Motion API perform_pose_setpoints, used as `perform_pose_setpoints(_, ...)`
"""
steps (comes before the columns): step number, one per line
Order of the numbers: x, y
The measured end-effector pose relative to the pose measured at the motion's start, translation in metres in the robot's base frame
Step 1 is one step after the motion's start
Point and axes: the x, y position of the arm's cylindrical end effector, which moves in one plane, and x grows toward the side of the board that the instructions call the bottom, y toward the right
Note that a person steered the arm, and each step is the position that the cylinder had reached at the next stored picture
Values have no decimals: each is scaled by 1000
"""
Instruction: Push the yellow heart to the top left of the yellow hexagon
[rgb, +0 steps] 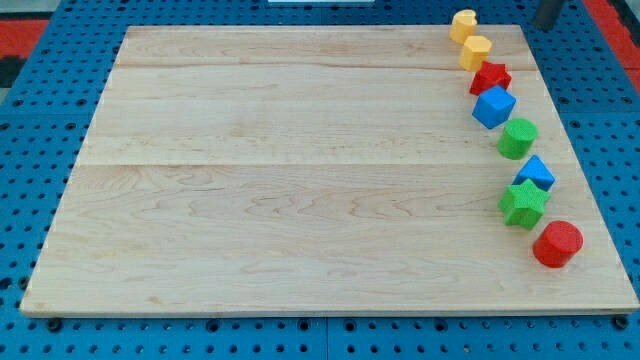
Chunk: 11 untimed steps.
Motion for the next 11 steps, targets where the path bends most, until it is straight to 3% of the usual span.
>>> perform_pose_setpoints(4, 5, -76)
perform_pose_setpoints(5, 35, -129)
perform_pose_setpoints(6, 35, -97)
perform_pose_setpoints(7, 1, -83)
perform_pose_setpoints(9, 1, -177)
perform_pose_setpoints(10, 1, -176)
perform_pose_setpoints(11, 18, -224)
